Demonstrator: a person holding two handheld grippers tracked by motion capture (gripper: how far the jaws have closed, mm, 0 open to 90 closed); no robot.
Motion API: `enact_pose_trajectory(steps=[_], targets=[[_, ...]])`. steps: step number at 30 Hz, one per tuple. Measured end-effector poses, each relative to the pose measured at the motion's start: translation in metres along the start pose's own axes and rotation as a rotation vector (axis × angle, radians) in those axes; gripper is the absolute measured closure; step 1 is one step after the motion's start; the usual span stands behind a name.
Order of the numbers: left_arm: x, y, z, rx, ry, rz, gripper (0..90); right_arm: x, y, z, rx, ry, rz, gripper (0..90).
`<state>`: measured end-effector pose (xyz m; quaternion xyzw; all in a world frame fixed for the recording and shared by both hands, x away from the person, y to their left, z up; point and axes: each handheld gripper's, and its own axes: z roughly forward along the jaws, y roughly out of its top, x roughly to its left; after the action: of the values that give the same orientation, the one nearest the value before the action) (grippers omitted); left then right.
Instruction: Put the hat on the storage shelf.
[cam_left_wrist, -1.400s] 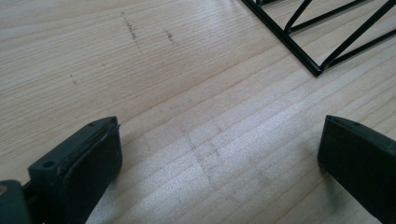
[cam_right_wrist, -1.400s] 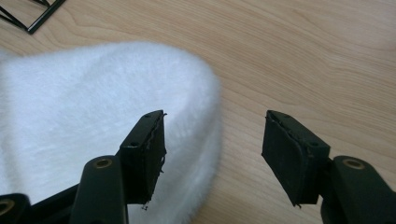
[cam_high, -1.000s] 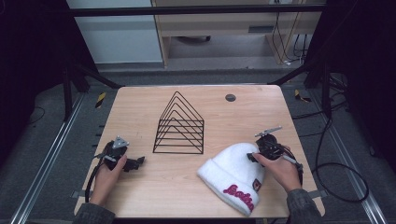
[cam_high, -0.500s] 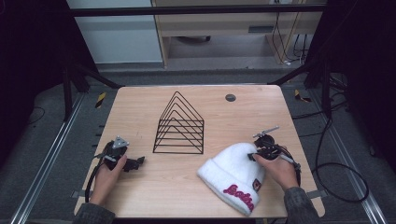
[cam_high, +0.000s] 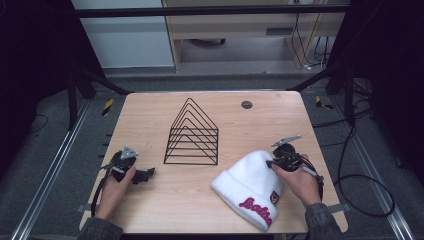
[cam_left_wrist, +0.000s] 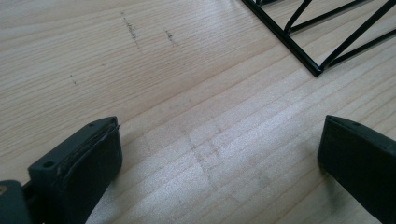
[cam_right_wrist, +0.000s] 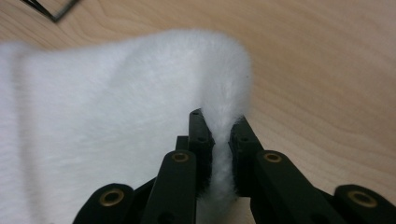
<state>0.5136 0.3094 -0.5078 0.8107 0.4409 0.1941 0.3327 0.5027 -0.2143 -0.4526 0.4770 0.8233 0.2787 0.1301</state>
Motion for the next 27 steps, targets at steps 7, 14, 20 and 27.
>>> enact_pose_trajectory(steps=[7, 14, 20, 27], targets=[[0.0, 0.0, 0.0, 0.0, 0.003, 0.006, 0.0, 0.03, 0.019, -0.047, -0.154, 0.021, -0.12, 83.3], [-0.005, 0.005, -0.006, -0.039, 0.052, 0.05, 3.4, 0.05, 0.034, -0.077, -0.233, 0.034, -0.201, 83.4], [-0.01, 0.019, -0.027, -0.12, 0.03, 0.074, 3.1, 0.06, 0.046, -0.103, -0.299, 0.067, -0.263, 83.5], [-0.007, 0.053, -0.063, -0.203, 0.006, 0.104, 3.2, 0.058, 0.063, -0.128, -0.416, 0.071, -0.339, 83.5]])
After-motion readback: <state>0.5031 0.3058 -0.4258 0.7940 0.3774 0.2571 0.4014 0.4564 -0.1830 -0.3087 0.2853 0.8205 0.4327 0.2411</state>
